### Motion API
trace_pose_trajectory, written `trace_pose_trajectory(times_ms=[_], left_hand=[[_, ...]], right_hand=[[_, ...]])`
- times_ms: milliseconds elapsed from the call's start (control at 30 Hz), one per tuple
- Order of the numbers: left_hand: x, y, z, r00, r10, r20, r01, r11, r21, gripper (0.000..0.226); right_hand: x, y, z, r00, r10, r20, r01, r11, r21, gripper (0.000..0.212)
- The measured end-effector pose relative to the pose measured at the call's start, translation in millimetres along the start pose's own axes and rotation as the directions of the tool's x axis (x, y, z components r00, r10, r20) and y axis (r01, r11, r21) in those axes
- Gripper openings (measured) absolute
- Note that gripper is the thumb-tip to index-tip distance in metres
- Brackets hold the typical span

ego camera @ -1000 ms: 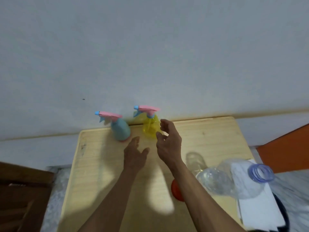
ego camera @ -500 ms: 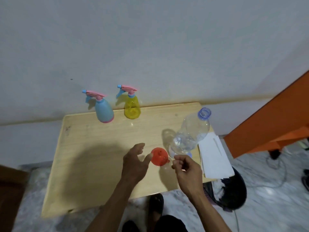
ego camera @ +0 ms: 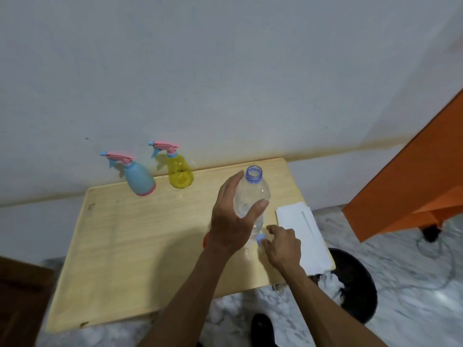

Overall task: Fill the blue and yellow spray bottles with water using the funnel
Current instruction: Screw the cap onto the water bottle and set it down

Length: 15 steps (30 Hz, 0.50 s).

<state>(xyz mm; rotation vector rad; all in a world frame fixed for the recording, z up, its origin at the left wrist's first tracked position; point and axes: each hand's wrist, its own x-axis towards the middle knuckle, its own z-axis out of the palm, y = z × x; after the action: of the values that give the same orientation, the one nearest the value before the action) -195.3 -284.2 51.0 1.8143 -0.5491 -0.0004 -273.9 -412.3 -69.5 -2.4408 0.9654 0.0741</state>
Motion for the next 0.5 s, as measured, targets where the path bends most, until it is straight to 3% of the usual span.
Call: trace_pose_trajectory(times_ms=[267,500], left_hand=[[-3.4,0.1,20.1,0.991,-0.062,-0.121,0.063,0.998,0.006,0.060],[-1.8,-1.1,19.8,0.991,-0.073,-0.112,0.073,0.997,-0.005,0.062]], right_hand=[[23.1,22.0,11.8,0.978,-0.188,0.085,0.201,0.963,-0.178,0.038],[29.1,31.7,20.0,0.956,-0.245,0.164,0.279,0.933,-0.228,0.030]])
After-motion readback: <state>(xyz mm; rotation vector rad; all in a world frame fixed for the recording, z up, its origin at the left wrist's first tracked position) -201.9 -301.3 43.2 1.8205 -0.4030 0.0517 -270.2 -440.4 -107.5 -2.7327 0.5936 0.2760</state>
